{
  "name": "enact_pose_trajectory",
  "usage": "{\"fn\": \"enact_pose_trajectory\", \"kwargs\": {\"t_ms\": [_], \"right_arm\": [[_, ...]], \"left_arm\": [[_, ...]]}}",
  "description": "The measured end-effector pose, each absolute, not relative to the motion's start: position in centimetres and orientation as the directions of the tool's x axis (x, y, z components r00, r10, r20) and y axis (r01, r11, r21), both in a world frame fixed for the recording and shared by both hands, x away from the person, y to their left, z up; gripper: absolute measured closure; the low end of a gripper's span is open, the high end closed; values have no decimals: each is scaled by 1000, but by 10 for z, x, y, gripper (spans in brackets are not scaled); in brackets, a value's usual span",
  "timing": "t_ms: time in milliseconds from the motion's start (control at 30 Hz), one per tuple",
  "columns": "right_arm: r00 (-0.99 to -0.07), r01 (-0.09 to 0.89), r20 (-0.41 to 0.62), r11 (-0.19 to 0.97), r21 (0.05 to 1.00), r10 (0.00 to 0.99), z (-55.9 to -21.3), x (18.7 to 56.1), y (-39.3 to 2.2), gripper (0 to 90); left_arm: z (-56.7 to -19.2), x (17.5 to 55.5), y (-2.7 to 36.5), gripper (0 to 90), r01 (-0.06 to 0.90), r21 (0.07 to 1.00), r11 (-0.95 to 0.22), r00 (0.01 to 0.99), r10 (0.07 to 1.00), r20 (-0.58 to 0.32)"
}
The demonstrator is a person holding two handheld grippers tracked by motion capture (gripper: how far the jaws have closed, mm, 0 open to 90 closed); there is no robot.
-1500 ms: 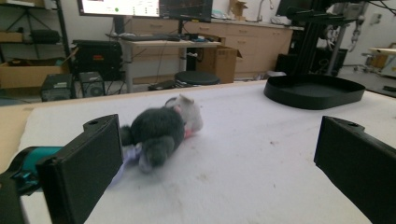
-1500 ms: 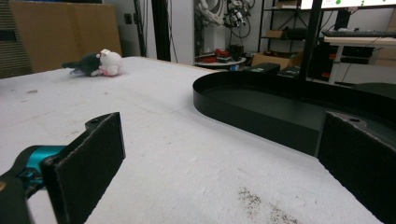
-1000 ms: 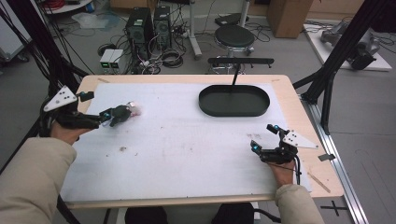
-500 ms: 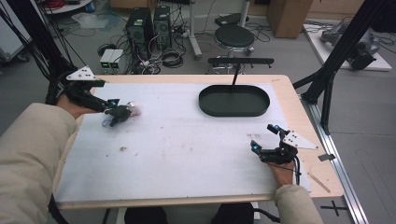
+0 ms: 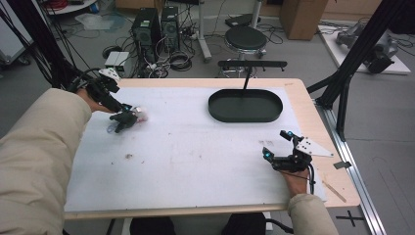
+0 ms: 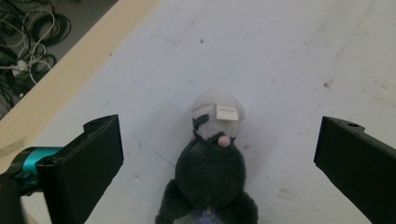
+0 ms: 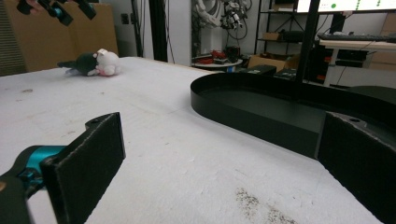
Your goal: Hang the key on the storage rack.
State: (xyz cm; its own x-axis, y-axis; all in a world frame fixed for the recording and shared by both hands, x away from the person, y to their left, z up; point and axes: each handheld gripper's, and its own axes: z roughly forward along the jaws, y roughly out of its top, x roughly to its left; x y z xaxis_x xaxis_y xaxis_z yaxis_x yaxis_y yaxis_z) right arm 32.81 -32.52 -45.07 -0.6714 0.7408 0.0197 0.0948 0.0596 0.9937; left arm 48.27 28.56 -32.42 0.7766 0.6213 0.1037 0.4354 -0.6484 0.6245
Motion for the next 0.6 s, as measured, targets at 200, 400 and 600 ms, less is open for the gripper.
{"fn": "enact_pose_trajectory", "kwargs": {"t_ms": [200, 400, 600], "right_arm": [[-672, 93, 17, 61, 994, 741, -451, 328, -325, 6], [-671, 93, 18, 61, 994, 741, -451, 328, -325, 7], [-671, 93, 17, 61, 994, 741, -451, 328, -325, 7]], "left_arm": [[-340, 492, 280, 17, 446, 557, -700, 793, 598, 116], [-360, 499, 273, 17, 476, 480, -737, 808, 582, 92], [-377, 502, 273, 17, 512, 435, -741, 802, 594, 68]]}}
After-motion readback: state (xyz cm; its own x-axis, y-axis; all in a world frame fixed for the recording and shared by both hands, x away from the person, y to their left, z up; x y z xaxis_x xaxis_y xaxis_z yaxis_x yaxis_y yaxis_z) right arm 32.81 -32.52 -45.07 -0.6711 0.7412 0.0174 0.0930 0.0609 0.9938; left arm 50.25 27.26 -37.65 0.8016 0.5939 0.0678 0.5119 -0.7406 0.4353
